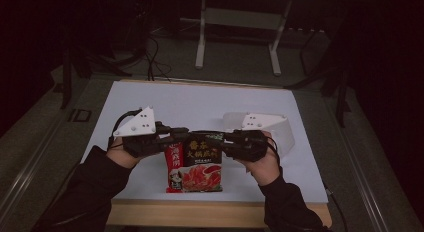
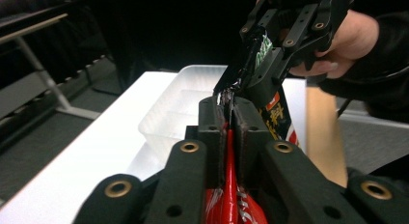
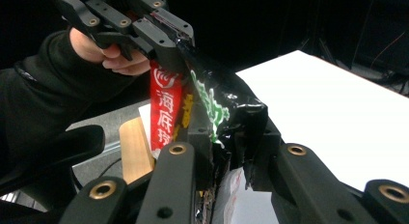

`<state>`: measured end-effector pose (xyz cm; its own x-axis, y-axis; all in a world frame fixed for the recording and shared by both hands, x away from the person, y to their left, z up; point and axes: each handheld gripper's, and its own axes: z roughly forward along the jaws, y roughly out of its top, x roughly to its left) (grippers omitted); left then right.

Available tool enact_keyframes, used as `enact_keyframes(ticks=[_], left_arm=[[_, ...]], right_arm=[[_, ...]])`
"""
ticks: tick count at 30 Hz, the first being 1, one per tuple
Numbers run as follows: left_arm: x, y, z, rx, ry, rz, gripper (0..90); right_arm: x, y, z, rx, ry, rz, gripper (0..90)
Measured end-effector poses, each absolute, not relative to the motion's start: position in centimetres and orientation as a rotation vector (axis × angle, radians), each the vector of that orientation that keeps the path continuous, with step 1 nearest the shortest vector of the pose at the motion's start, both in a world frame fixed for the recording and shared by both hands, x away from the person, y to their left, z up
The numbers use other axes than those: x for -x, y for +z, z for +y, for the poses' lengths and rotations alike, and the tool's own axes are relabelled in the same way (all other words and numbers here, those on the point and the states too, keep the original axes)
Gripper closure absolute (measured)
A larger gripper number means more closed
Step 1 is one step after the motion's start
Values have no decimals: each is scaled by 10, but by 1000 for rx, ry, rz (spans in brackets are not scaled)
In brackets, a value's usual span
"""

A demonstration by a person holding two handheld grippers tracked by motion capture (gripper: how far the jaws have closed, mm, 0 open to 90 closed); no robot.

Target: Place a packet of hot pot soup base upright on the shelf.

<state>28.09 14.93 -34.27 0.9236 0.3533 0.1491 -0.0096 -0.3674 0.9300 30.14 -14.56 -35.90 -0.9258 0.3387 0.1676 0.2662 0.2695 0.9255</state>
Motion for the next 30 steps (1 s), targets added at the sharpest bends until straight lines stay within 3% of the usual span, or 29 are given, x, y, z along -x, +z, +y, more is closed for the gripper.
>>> enact_keyframes(ticks=[4, 10, 11, 13, 16, 22, 30], left_arm=[[-281, -341, 150, -1890, 366, 253, 751], [-281, -333, 158, -1792, 353, 287, 363], [-281, -334, 162, -1769, 353, 308, 363], [-282, -336, 165, -1752, 373, 349, 238], [-284, -341, 168, -1745, 358, 392, 154], [-287, -357, 172, -1750, 367, 449, 25], [-292, -397, 174, -1776, 327, 535, 25]], right_arm=[[-298, -352, -148, -598, 1783, 2431, 768], [-296, -336, -157, -616, 1799, 2359, 770], [-296, -333, -160, -627, 1796, 2339, 769], [-297, -325, -166, -647, 1791, 2291, 768], [-298, -317, -174, -668, 1769, 2233, 768], [-299, -304, -192, -719, 1754, 2114, 768], [-301, -294, -221, -830, 1718, 1948, 768]])
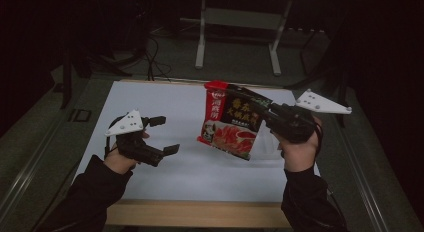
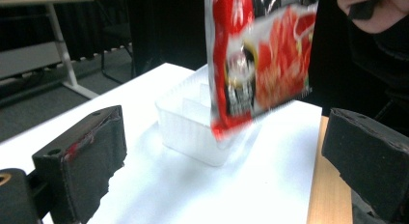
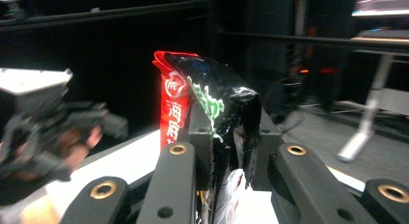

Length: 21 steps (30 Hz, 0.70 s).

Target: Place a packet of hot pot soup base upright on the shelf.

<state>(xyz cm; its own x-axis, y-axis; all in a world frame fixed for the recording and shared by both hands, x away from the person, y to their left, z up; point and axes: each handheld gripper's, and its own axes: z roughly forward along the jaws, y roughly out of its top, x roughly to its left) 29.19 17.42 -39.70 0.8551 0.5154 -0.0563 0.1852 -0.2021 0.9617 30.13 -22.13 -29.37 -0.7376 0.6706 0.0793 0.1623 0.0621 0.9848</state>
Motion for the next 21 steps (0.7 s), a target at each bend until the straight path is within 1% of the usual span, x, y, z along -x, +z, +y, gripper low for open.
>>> enact_keyframes(ticks=[3, 7, 10, 14, 18, 21], left_arm=[[-290, -409, 176, -1754, 370, 550, 24], [-289, -421, 182, -1718, 392, 576, 16], [-291, -432, 188, -1765, 389, 613, 3], [-289, -441, 195, -1746, 384, 646, 3], [-284, -450, 195, -1803, 414, 606, 3], [-282, -456, 195, -1819, 390, 610, 3]], right_arm=[[-300, -292, -229, -862, 1670, 1894, 767], [-302, -291, -241, -924, 1605, 1822, 767], [-303, -292, -251, -989, 1584, 1772, 768], [-305, -296, -265, -1040, 1541, 1697, 768], [-307, -300, -276, -1081, 1477, 1622, 767], [-309, -305, -284, -1104, 1405, 1568, 767]])
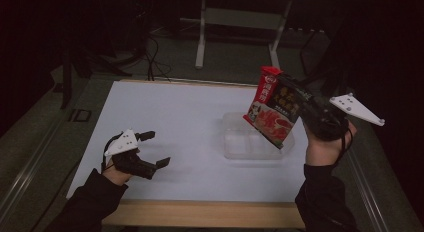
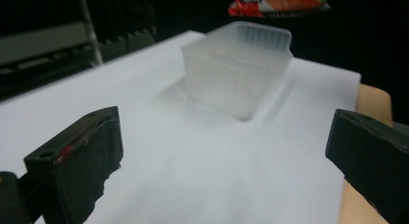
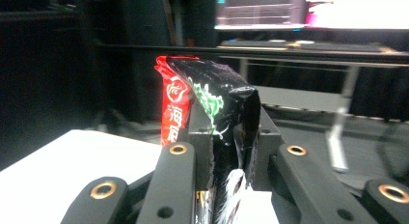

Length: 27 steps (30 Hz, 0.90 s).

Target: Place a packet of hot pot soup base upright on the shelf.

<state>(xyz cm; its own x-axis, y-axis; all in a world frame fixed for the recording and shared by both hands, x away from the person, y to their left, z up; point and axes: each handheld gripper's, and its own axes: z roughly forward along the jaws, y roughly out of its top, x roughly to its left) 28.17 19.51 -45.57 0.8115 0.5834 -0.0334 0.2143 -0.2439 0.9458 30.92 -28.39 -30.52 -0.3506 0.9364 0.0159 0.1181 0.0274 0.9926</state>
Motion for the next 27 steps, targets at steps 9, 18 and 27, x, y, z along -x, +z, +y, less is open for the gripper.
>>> enact_keyframes(ticks=[9, 18, 27], left_arm=[[-273, -470, 202, -1773, 384, 626, 3], [-269, -478, 198, -1786, 393, 614, 3], [-268, -477, 196, -1777, 381, 600, 3]], right_arm=[[-320, -329, -312, -1193, 1288, 1465, 768], [-333, -353, -322, -1272, 1192, 1426, 768], [-345, -368, -307, -1289, 1106, 1424, 768]])
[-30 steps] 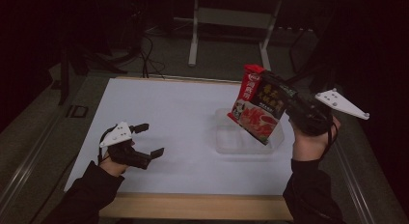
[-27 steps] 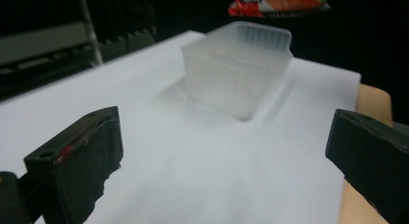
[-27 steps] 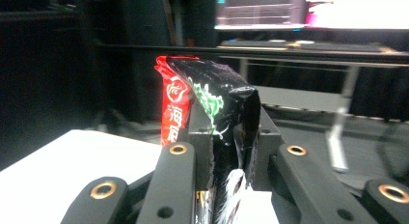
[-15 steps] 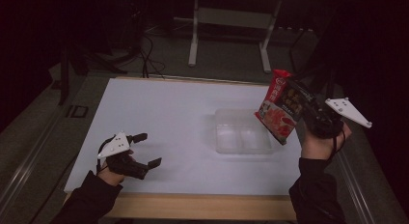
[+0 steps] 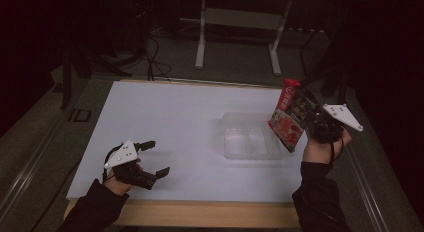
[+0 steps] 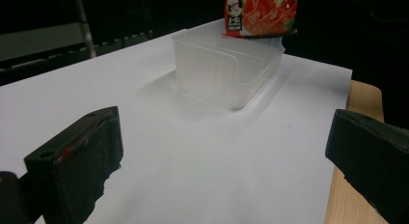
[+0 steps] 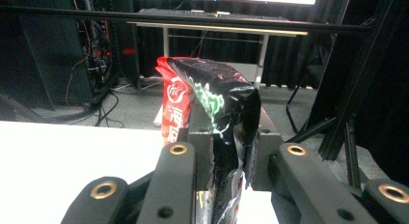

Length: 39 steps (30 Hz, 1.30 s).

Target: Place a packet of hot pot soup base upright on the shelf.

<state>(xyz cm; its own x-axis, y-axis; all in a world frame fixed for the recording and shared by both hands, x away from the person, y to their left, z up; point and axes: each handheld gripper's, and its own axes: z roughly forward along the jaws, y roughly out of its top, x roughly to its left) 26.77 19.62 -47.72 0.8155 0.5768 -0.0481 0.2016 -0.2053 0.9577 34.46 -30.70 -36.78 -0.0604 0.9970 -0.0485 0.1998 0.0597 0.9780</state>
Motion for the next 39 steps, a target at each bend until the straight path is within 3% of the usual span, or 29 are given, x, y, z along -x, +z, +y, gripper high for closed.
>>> enact_keyframes(ticks=[15, 39], left_arm=[[-269, -481, 198, -1768, 362, 600, 3], [-268, -484, 197, -1769, 346, 590, 3]], right_arm=[[-359, -398, -309, -1375, 1144, 1419, 765], [-346, -421, -309, -1392, 1133, 1455, 762]])
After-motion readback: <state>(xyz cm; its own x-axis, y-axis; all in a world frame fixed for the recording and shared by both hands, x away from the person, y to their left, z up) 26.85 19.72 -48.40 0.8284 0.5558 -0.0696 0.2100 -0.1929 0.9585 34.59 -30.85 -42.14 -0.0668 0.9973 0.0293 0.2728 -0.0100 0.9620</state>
